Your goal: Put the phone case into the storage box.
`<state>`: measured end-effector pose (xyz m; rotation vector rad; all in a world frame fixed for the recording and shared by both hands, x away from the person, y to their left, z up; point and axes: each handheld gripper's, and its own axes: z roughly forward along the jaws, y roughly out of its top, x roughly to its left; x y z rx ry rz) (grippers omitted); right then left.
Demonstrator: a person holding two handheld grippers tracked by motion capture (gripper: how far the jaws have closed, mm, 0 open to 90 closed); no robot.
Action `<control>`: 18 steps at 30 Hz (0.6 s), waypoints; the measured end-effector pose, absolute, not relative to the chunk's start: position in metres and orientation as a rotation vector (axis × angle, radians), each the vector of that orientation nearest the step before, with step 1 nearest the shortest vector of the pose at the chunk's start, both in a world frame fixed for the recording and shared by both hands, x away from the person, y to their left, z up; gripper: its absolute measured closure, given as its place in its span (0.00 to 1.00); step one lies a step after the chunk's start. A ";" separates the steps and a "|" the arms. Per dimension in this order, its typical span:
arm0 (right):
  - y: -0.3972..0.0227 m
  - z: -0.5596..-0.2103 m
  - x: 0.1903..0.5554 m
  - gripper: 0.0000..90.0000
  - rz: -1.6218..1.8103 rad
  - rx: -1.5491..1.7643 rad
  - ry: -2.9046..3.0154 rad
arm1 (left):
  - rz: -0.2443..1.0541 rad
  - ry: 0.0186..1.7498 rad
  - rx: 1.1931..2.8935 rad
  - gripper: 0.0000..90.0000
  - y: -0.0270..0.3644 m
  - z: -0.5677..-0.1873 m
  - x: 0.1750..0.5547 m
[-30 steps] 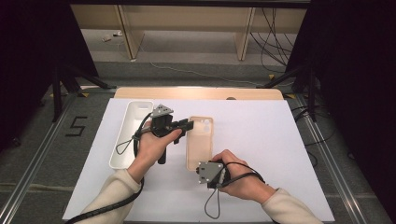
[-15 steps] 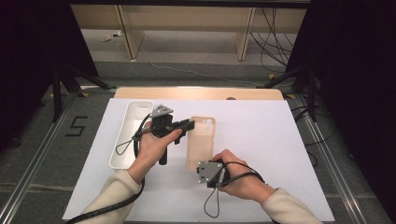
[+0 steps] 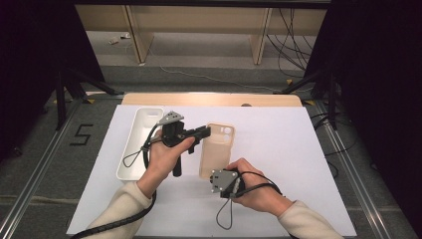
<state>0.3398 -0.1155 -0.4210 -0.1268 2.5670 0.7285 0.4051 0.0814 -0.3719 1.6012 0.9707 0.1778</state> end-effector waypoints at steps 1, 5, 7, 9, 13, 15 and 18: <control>-0.116 -0.421 0.340 0.91 0.728 -0.127 2.567 | 0.178 0.971 1.601 0.91 0.081 -0.372 0.405; -0.117 -0.420 0.341 0.81 0.768 -0.067 2.561 | 0.214 0.956 1.610 0.91 0.083 -0.371 0.404; -0.117 -0.419 0.342 0.77 0.798 -0.043 2.559 | 0.233 0.951 1.614 0.91 0.083 -0.372 0.405; -0.118 -0.418 0.343 0.72 0.820 -0.027 2.558 | 0.246 0.950 1.616 0.91 0.084 -0.372 0.405; -0.120 -0.418 0.344 0.64 0.857 0.012 2.548 | 0.261 0.944 1.617 0.91 0.086 -0.372 0.405; -0.121 -0.417 0.345 0.59 0.882 0.030 2.546 | 0.270 0.938 1.613 0.91 0.086 -0.372 0.405; -0.122 -0.416 0.345 0.52 0.936 0.063 2.540 | 0.287 0.932 1.618 0.91 0.088 -0.371 0.404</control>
